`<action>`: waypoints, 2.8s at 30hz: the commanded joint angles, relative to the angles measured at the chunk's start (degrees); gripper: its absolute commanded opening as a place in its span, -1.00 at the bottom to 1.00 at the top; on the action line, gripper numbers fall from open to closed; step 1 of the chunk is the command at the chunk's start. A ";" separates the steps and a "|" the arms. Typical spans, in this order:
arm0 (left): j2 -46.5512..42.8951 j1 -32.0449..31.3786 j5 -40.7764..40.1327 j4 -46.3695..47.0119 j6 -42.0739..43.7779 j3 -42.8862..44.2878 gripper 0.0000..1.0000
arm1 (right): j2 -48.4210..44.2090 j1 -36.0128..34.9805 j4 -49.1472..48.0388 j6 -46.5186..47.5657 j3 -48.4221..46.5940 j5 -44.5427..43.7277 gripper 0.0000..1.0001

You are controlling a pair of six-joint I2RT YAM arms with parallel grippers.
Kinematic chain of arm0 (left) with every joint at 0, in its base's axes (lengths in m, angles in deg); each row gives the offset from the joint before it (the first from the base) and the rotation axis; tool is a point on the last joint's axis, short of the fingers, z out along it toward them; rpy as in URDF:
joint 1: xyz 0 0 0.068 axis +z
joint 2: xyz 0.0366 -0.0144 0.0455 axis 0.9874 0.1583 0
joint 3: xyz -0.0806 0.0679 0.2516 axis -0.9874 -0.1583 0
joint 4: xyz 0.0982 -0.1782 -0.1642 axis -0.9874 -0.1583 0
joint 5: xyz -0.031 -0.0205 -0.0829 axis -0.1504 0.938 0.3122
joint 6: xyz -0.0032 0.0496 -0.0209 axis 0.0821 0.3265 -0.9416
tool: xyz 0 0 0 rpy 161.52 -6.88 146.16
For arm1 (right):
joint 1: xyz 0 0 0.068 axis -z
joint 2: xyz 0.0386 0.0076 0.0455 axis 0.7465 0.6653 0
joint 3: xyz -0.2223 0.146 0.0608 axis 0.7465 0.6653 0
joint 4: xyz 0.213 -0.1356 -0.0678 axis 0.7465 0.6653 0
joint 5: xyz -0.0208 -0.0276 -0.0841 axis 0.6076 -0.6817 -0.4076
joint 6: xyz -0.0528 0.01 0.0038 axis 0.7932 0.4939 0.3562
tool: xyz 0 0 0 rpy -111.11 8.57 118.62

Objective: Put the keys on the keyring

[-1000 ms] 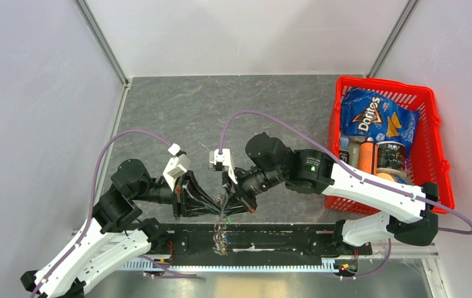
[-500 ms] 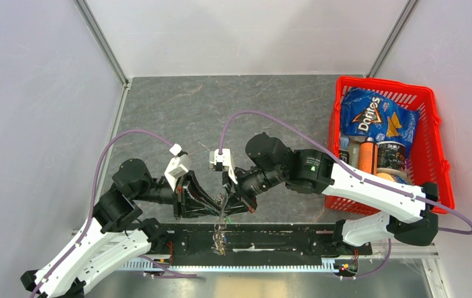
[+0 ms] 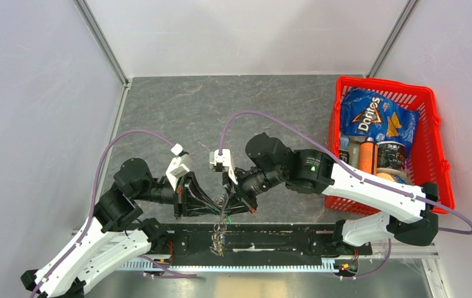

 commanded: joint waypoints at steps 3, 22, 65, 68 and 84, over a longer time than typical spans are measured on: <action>0.66 0.04 1.65 0.49 1.34 0.07 -0.96 | -1.74 0.05 -3.94 0.32 -3.57 0.68 -1.00; -6.62 0.04 -5.67 9.27 -0.99 -0.73 -0.96 | -8.94 0.02 -9.35 -1.14 0.78 -4.00 -0.14; -5.45 0.04 -5.15 31.59 -9.24 -1.35 -0.96 | -9.57 0.02 -15.49 0.04 -1.96 -5.48 -0.35; -5.52 0.04 -5.22 31.59 -9.25 -1.35 -0.96 | -9.51 0.02 -15.69 -0.03 -1.98 -5.39 -0.42; -5.87 0.07 -6.19 31.67 -8.90 -1.24 -0.96 | -10.22 0.05 -16.12 -0.86 0.68 -3.90 -1.00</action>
